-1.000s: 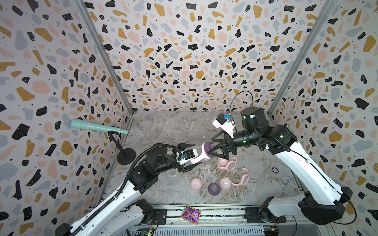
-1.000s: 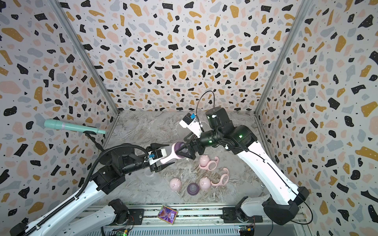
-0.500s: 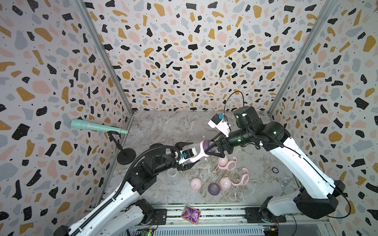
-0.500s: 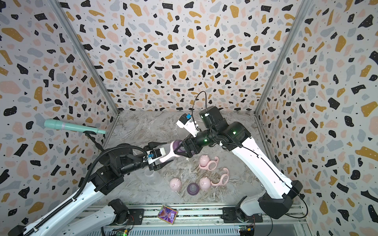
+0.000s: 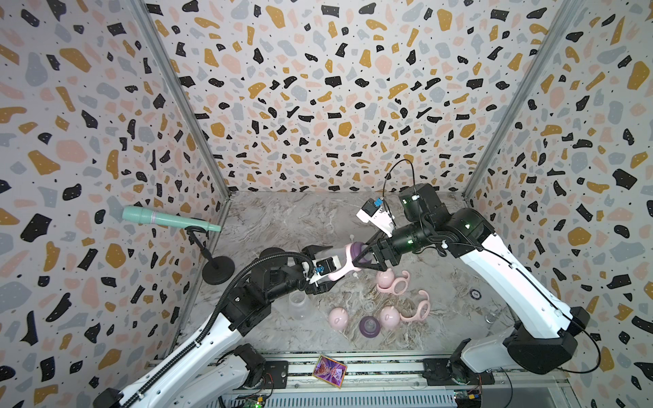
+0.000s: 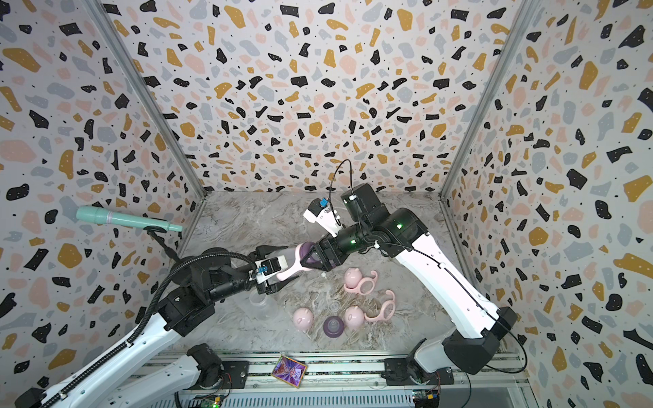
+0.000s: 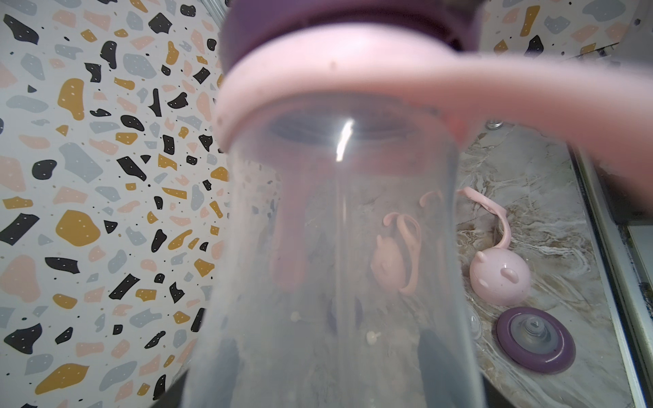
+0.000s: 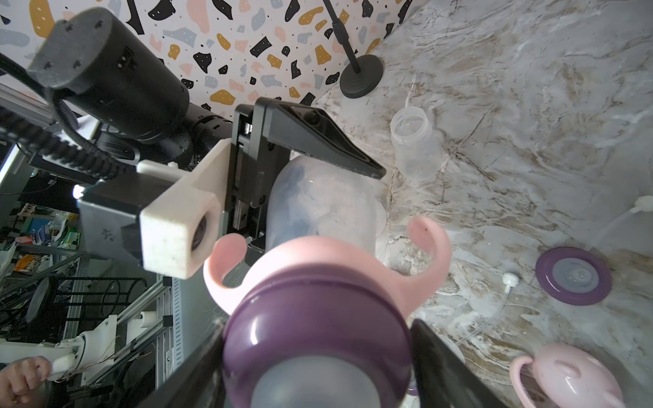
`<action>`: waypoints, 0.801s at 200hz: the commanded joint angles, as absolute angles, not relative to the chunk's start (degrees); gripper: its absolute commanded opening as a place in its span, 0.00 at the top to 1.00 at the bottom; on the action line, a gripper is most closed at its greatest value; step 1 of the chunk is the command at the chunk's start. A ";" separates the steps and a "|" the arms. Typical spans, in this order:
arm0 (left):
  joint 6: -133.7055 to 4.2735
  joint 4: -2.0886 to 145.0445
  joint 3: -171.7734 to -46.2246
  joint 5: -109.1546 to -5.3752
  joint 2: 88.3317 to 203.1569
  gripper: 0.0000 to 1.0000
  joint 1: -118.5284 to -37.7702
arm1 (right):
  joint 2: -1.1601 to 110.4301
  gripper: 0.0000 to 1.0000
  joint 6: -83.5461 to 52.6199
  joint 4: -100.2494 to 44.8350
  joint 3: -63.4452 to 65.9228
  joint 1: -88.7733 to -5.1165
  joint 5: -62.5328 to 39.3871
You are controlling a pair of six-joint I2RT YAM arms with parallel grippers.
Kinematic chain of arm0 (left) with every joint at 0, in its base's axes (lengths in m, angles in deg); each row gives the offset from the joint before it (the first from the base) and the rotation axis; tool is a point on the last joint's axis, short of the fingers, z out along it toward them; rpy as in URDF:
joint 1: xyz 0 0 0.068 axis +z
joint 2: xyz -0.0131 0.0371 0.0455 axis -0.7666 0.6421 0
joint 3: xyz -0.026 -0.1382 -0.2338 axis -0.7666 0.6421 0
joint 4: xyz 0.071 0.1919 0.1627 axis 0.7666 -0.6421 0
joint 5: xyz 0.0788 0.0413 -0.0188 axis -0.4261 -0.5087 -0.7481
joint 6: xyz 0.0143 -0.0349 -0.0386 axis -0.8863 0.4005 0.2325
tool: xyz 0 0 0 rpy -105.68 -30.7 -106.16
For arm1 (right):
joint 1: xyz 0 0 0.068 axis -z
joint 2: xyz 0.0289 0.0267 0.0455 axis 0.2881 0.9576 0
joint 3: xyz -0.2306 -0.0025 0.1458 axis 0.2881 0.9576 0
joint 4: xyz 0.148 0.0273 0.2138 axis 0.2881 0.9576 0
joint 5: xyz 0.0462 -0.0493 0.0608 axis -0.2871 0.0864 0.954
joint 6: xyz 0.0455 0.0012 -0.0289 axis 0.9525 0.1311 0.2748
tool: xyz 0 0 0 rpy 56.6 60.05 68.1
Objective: Assemble the baby bottles
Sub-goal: Screw the nipple onto the baby bottle.
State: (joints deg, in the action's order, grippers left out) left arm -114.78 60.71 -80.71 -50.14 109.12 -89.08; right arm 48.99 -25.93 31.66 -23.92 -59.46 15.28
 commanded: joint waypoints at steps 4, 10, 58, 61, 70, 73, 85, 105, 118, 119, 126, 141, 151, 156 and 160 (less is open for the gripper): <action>-116.04 62.98 -81.88 -49.65 108.70 1.00 -89.25 | 49.01 0.29 -25.64 32.05 -26.22 -59.15 15.69; -116.12 62.91 -81.78 -49.65 108.67 1.00 -89.25 | 49.07 0.33 -25.51 31.84 -26.16 -59.11 15.79; -115.69 60.17 -83.12 -44.30 109.65 1.00 -89.25 | 46.38 0.86 -31.18 29.16 -22.15 -59.07 16.39; -115.69 59.53 -83.55 -43.11 109.80 1.00 -89.23 | 45.41 0.90 -31.95 28.68 -21.20 -59.26 16.37; -115.68 57.84 -84.94 -39.11 110.61 1.00 -89.21 | 42.99 1.00 -34.12 25.65 -17.95 -60.16 16.39; -115.65 57.29 -85.39 -37.70 110.85 1.00 -89.24 | 42.00 1.00 -34.73 24.56 -16.66 -60.42 16.52; -115.73 55.08 -87.19 -32.11 112.01 1.00 -89.25 | 38.10 1.00 -36.83 19.49 -11.59 -61.02 17.70; -116.38 51.58 -89.89 -24.66 113.94 1.00 -89.17 | 33.32 1.00 -38.48 13.24 -6.00 -61.22 17.37; -116.76 49.73 -91.26 -21.36 114.94 1.00 -89.18 | 32.16 1.00 -39.70 12.07 -4.90 -61.22 16.00; -116.80 49.59 -91.31 -21.13 115.04 1.00 -89.17 | 32.14 1.00 -39.83 12.04 -4.85 -61.22 15.90; -117.06 48.80 -91.95 -19.73 115.53 1.00 -89.18 | 31.72 1.00 -40.49 11.71 -4.65 -61.22 15.24; -117.09 47.82 -92.98 -17.13 116.49 1.00 -89.21 | 31.29 1.00 -41.97 10.98 -4.28 -61.22 14.84; -117.09 47.30 -93.41 -15.73 117.02 1.00 -89.20 | 31.07 1.00 -42.99 10.37 -4.12 -61.30 15.12; -117.09 46.98 -93.65 -14.89 117.20 1.00 -89.15 | 30.92 1.00 -43.69 10.15 -4.02 -61.30 15.46; -117.09 46.84 -93.76 -14.28 117.42 1.00 -89.24 | 30.76 1.00 -44.01 9.84 -3.86 -61.30 15.72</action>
State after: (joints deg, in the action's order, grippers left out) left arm -115.50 47.37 -91.29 -27.12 116.75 -88.20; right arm 30.46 -39.00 17.32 -4.27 -61.17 15.78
